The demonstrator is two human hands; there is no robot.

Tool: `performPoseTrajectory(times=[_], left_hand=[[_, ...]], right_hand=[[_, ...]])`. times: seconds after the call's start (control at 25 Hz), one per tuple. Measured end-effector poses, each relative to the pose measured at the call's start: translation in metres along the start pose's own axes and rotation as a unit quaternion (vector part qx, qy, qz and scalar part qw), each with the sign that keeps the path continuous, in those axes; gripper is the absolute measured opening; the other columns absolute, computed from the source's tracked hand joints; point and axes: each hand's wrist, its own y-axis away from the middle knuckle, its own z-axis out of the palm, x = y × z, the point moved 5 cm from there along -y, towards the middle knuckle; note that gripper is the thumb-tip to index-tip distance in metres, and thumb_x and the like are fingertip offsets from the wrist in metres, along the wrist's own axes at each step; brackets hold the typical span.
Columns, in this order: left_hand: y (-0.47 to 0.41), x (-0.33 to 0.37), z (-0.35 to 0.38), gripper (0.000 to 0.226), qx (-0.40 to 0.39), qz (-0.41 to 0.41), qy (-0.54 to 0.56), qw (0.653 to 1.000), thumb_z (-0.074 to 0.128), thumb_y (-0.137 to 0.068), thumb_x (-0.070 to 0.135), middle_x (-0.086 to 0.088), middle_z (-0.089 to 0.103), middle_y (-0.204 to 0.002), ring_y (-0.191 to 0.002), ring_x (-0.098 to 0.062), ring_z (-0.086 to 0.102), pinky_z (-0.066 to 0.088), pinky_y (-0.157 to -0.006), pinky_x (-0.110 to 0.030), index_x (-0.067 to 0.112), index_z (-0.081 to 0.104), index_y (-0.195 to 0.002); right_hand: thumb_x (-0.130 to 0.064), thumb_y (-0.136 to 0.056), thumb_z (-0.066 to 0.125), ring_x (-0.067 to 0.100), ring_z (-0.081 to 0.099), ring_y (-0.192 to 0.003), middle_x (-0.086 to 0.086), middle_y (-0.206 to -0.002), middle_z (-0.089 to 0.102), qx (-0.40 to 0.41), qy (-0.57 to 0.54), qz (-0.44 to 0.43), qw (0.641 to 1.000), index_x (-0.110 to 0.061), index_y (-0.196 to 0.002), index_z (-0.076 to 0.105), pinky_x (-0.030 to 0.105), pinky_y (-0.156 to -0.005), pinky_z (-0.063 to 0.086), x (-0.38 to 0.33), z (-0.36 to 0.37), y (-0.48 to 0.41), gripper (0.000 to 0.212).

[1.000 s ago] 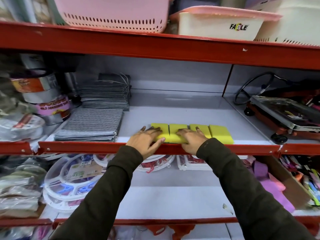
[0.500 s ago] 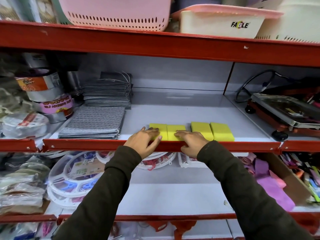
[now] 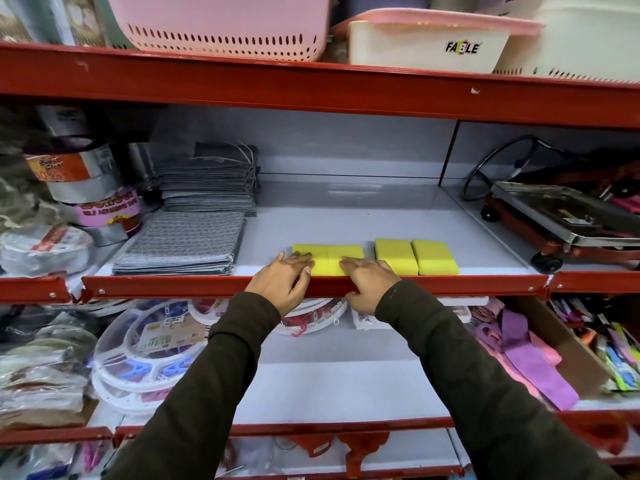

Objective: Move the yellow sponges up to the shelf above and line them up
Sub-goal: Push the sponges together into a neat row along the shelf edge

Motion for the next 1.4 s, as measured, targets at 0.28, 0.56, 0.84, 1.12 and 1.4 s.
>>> performPoseTrajectory(times=[0.28, 0.56, 0.84, 1.12, 1.4], left_hand=[[0.004, 0.005, -0.001, 0.046, 0.008, -0.004, -0.014, 1.0, 0.036, -0.109, 0.032, -0.006, 0.05, -0.155, -0.15, -0.019, 0.038, 0.015, -0.129, -0.034, 0.012, 0.059, -0.143], [-0.011, 0.044, 0.0, 0.048, 0.063, 0.007, 0.035, 0.997, 0.03, -0.11, 0.031, -0.007, 0.051, -0.154, -0.152, -0.019, 0.035, 0.012, -0.13, -0.032, 0.011, 0.053, -0.148], [-0.055, 0.13, 0.038, 0.051, -0.013, 0.079, 0.017, 0.997, 0.03, -0.11, 0.034, -0.007, 0.041, -0.162, -0.155, -0.017, 0.028, 0.005, -0.13, -0.031, 0.009, 0.047, -0.152], [-0.058, 0.144, 0.066, 0.055, -0.05, 0.074, -0.093, 0.992, 0.026, -0.109, 0.041, -0.007, 0.038, -0.163, -0.152, -0.021, 0.032, 0.011, -0.129, -0.032, 0.011, 0.045, -0.151], [-0.044, 0.138, 0.065, 0.053, -0.023, 0.059, -0.112, 0.992, 0.025, -0.109, 0.041, -0.007, 0.045, -0.159, -0.148, -0.02, 0.041, 0.017, -0.127, -0.032, 0.012, 0.05, -0.147]], right_hand=[[-0.033, -0.083, 0.051, 0.022, 0.027, -0.146, 0.005, -0.161, 0.025, 0.009, -0.015, -0.004, 1.0, -0.014, -0.149, 0.029, 0.042, -0.119, 0.014, 0.001, 0.004, 0.007, 0.072], [-0.03, -0.085, 0.051, 0.016, 0.024, -0.147, -0.001, -0.16, 0.026, 0.045, -0.093, 0.027, 0.994, -0.02, -0.15, 0.028, 0.045, -0.12, 0.008, 0.053, -0.019, 0.027, 0.07], [-0.033, -0.085, 0.052, 0.017, 0.027, -0.146, 0.002, -0.16, 0.027, 0.039, -0.068, 0.127, 0.989, -0.017, -0.15, 0.028, 0.046, -0.12, 0.009, 0.132, -0.024, 0.053, 0.071], [-0.032, -0.086, 0.051, 0.016, 0.019, -0.149, 0.001, -0.164, 0.015, -0.017, -0.067, 0.121, 0.99, -0.015, -0.152, 0.023, 0.047, -0.121, 0.006, 0.147, -0.003, 0.059, 0.073], [-0.032, -0.088, 0.05, 0.021, 0.034, -0.142, 0.003, -0.158, 0.032, -0.013, -0.061, 0.095, 0.994, -0.016, -0.149, 0.031, 0.044, -0.121, 0.017, 0.136, -0.011, 0.057, 0.066]])
